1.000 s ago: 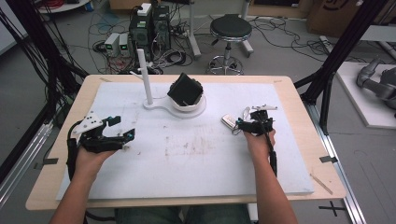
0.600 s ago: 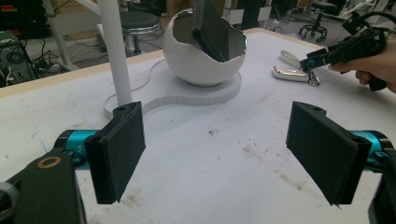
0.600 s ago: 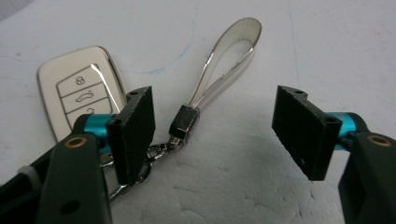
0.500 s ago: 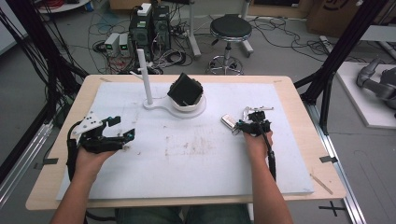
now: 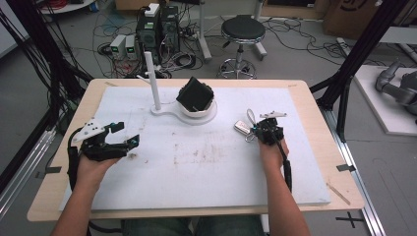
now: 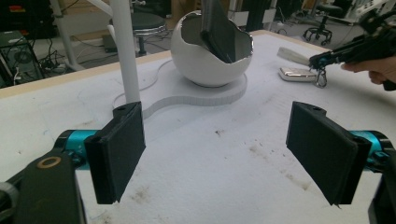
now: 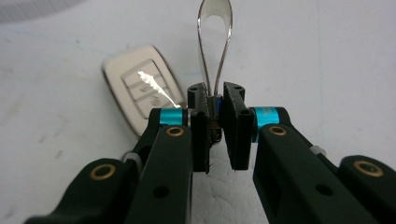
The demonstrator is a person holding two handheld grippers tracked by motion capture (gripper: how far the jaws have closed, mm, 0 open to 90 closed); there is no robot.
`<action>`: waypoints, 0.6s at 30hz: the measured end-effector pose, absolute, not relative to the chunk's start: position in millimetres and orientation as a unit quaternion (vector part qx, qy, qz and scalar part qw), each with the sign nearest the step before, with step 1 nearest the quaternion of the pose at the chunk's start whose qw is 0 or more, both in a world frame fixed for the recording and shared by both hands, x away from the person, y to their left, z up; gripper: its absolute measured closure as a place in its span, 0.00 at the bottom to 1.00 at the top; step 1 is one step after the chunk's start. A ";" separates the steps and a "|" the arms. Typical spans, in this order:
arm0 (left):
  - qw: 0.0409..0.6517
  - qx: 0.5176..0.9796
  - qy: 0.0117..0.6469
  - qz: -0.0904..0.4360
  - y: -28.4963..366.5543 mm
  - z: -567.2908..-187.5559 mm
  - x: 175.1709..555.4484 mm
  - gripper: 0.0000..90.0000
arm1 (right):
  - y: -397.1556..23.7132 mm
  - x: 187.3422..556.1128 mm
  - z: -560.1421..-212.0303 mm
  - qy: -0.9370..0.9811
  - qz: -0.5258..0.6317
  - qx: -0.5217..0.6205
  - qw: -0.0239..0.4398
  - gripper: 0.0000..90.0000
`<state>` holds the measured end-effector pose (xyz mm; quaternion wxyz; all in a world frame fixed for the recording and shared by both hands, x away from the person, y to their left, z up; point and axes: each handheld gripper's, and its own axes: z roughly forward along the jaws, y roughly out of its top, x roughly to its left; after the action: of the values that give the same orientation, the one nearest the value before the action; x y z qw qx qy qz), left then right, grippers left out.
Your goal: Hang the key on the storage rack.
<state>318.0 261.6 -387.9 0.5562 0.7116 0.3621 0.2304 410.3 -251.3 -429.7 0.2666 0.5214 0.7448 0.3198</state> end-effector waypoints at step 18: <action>0.569 0.695 0.369 0.239 266.1 -382.9 314.7 0.22 | -222.6 370.9 -361.0 0.731 0.442 0.411 0.318 0.92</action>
<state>314.7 266.1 -382.9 0.5693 0.6951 0.3685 0.2387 370.9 -222.6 -361.0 0.3179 0.4108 0.7313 0.4420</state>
